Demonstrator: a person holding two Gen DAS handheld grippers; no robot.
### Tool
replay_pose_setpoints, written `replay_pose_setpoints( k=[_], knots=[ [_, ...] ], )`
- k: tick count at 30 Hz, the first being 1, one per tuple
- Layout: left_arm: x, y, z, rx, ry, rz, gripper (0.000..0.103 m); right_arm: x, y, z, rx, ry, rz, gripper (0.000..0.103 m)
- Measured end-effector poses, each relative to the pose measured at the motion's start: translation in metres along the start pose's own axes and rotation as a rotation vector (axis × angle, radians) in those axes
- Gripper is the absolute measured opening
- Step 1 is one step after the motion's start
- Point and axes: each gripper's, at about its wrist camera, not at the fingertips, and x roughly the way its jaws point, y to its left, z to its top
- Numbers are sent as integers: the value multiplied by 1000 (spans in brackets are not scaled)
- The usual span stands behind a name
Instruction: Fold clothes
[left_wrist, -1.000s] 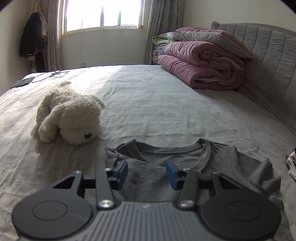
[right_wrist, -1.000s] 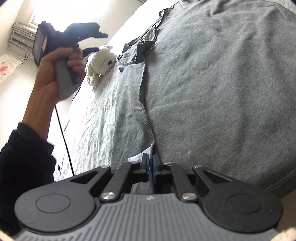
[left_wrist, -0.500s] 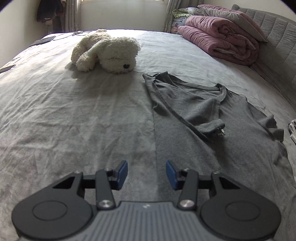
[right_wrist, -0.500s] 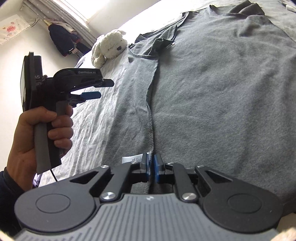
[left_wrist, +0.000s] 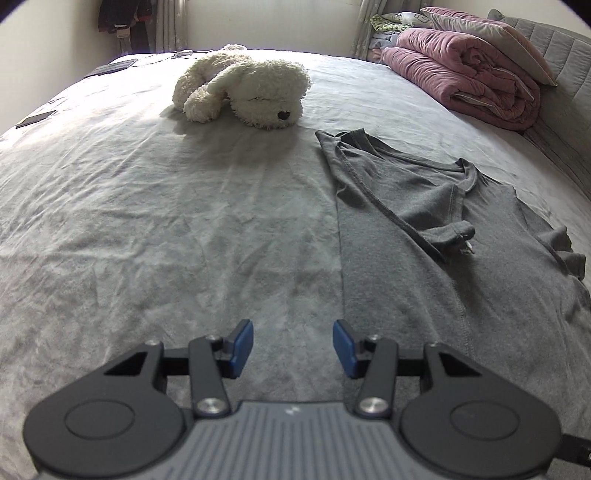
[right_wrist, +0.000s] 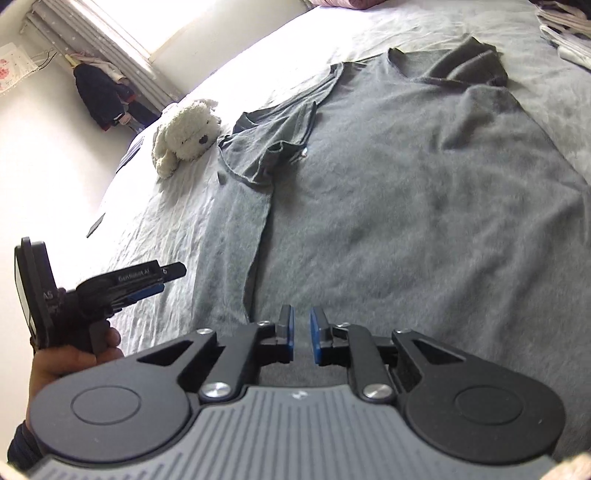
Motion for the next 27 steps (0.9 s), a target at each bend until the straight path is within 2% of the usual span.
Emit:
replay_pose_setpoints(
  k=[2,3,4,8,10,12,14,20,25,27],
  knots=[
    [1,1,4,-16,-2,-11,51,4,7,21,-36,15,15,25],
    [2,2,6,-21,-1,-11,52,6,10,35,-64,25,27,33],
    [3,3,6,-27,3,-11,52,10,14,45,-89,31,33,35],
    [9,5,7,-56,36,-30,52,33,28,80,-206,65,46,37],
    [12,7,6,-73,57,-41,52,53,31,92,-261,87,18,38],
    [16,8,4,-83,75,-46,52,74,28,101,-265,108,-28,38],
    [18,9,3,-88,88,-48,53,88,23,106,-262,121,-23,38],
    [22,3,2,-38,86,-31,55,112,11,118,-235,108,2,38],
    [27,8,13,-81,95,-39,55,110,31,146,-339,9,-11,38],
    [30,8,17,-91,103,-38,55,118,44,164,-419,-28,-10,39]
  ],
)
